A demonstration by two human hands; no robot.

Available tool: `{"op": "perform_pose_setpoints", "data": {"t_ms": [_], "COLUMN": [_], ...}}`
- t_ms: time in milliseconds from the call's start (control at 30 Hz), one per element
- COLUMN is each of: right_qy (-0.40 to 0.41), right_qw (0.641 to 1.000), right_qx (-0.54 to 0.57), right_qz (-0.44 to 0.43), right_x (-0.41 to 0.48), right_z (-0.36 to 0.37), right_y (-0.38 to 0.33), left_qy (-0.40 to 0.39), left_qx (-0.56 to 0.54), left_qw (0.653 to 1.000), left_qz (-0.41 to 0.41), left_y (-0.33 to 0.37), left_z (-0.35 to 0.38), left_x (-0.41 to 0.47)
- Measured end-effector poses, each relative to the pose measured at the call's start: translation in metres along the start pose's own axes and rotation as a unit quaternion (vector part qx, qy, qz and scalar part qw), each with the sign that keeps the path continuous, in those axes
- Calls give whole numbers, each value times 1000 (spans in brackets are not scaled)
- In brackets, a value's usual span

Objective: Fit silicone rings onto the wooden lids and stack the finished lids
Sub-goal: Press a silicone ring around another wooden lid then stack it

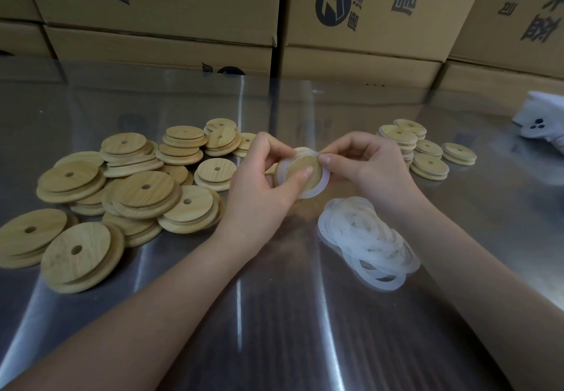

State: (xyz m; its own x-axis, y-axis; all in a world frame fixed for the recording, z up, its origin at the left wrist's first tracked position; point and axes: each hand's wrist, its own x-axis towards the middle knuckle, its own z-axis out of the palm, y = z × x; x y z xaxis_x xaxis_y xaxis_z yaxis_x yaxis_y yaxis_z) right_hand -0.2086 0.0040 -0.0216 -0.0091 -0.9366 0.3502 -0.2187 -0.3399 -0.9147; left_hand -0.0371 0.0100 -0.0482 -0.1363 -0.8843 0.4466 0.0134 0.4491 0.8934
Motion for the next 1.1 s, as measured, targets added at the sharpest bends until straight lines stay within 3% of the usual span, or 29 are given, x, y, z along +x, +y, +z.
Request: {"op": "perform_pose_setpoints", "data": {"t_ms": [200,733,1100], "right_qy": [-23,-47,-45], "right_qw": [1000,994,998], "right_qx": [-11,47,0], "right_qz": [11,83,43], "right_x": [1,4,4], "right_z": [-3,-9,-9], "right_y": [2,-3,-2], "left_qy": [12,38,16], "left_qx": [23,-125,-163], "left_qw": [1000,985,978], "left_qz": [-6,-111,-132], "left_y": [-2,-8,-5], "left_z": [-1,0,0], "left_x": [1,7,6]}}
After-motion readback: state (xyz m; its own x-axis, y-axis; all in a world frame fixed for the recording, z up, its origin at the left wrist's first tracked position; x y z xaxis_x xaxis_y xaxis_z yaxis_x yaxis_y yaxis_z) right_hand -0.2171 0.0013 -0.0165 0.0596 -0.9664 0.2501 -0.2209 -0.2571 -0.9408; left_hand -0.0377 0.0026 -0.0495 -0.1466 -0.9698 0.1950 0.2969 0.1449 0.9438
